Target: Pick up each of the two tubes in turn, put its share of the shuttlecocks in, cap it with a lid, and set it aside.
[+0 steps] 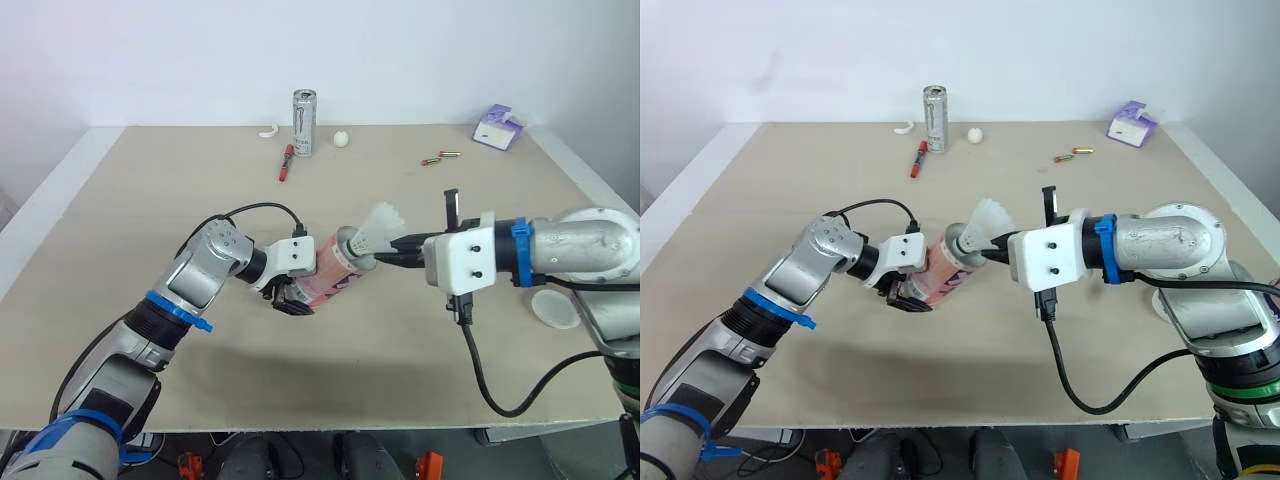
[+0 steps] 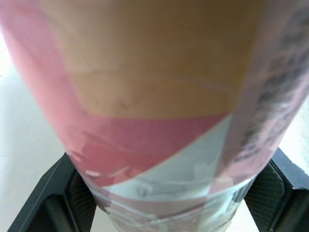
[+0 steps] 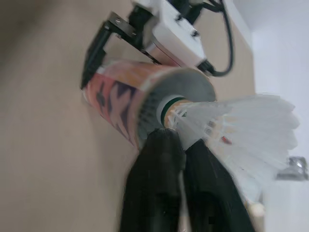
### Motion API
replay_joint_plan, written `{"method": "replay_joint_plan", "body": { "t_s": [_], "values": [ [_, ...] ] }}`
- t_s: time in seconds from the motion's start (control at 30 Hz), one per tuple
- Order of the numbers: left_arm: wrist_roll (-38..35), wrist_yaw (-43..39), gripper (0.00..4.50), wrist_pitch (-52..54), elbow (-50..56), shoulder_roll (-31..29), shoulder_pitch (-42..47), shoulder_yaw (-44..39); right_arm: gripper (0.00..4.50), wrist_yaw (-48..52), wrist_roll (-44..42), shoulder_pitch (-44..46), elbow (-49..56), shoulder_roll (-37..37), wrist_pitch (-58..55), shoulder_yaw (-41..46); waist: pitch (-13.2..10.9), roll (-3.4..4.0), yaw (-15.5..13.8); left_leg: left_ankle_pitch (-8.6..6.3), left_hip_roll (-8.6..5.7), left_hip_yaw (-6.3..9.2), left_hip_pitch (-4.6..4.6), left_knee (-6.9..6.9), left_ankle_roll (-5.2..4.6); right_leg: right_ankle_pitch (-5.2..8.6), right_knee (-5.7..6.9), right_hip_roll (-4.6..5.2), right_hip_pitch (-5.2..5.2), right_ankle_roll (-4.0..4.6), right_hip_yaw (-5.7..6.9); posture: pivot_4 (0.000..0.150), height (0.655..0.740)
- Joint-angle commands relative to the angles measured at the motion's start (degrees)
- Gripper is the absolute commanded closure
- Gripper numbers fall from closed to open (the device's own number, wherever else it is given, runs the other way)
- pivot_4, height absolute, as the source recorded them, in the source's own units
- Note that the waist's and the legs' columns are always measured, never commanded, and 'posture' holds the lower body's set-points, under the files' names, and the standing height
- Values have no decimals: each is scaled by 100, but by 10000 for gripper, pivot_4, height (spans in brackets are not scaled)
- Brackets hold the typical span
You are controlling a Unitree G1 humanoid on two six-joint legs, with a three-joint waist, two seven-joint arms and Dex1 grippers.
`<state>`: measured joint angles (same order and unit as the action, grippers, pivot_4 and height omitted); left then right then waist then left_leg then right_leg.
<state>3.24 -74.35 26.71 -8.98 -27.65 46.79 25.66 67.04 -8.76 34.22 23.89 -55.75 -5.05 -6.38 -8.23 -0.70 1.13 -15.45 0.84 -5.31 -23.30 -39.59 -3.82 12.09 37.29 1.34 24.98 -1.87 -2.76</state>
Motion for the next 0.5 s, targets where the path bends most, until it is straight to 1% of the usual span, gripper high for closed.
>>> {"method": "replay_joint_plan", "body": {
  "t_s": [0.03,0.1,0.13,0.17,0.2,0.27,0.3,0.4,0.47,0.5],
  "values": [
    [25,-30,7894,75,-57,-10,-112,173,21752,8,-220,188,63,-16,-113,260,0,0,0,0,0,0,0,0,0,0,0,0,0,0,0,1500,7400],
    [29,-28,7894,63,-63,-6,-120,183,12408,-61,-652,232,198,21,-578,496,0,0,0,0,0,0,0,0,0,0,0,0,0,0,0,1500,7400],
    [32,-29,7894,49,-79,-1,-113,187,8680,-145,-994,264,246,33,-975,690,0,0,0,0,0,0,0,0,0,0,0,0,0,1,0,1500,7400],
    [35,-27,7894,34,-91,4,-106,189,3250,-241,-1361,291,278,39,-1426,898,0,0,-2,0,0,1,0,0,0,-1,0,0,0,1,0,1500,7400],
    [39,-23,7894,15,-114,15,-94,192,226,-329,-1697,317,280,38,-1842,1082,0,-1,-3,0,0,2,0,0,0,-1,0,0,-1,2,1,1500,7400],
    [58,-9,7894,-68,-137,51,-69,215,226,-583,-2495,461,47,4,-2879,1581,0,-1,-6,0,1,3,0,0,0,-3,0,4,-1,4,2,1500,7400],
    [67,-8,7894,-104,-129,66,-64,230,226,-601,-2748,495,-57,-57,-3208,1726,0,-1,-6,0,1,3,0,0,0,-4,0,7,-3,6,3,1500,7400],
    [68,-54,7894,-167,-108,104,-34,276,226,-558,-3019,540,-251,-232,-3713,1781,0,-2,-12,0,0,4,0,0,0,2,-1,17,-4,18,9,1500,7400],
    [63,-82,7894,-176,-94,118,-13,288,226,-484,-3012,562,-328,-322,-3783,1674,0,-1,-12,-1,-1,3,-1,0,-1,8,-1,17,-3,28,8,1500,7400],
    [66,-89,7894,-178,-108,130,14,293,2587,-421,-2963,614,-368,-330,-3745,1558,0,-2,-13,-1,-2,3,-2,1,-1,7,-1,16,-2,26,8,1500,7400]
  ]
}}
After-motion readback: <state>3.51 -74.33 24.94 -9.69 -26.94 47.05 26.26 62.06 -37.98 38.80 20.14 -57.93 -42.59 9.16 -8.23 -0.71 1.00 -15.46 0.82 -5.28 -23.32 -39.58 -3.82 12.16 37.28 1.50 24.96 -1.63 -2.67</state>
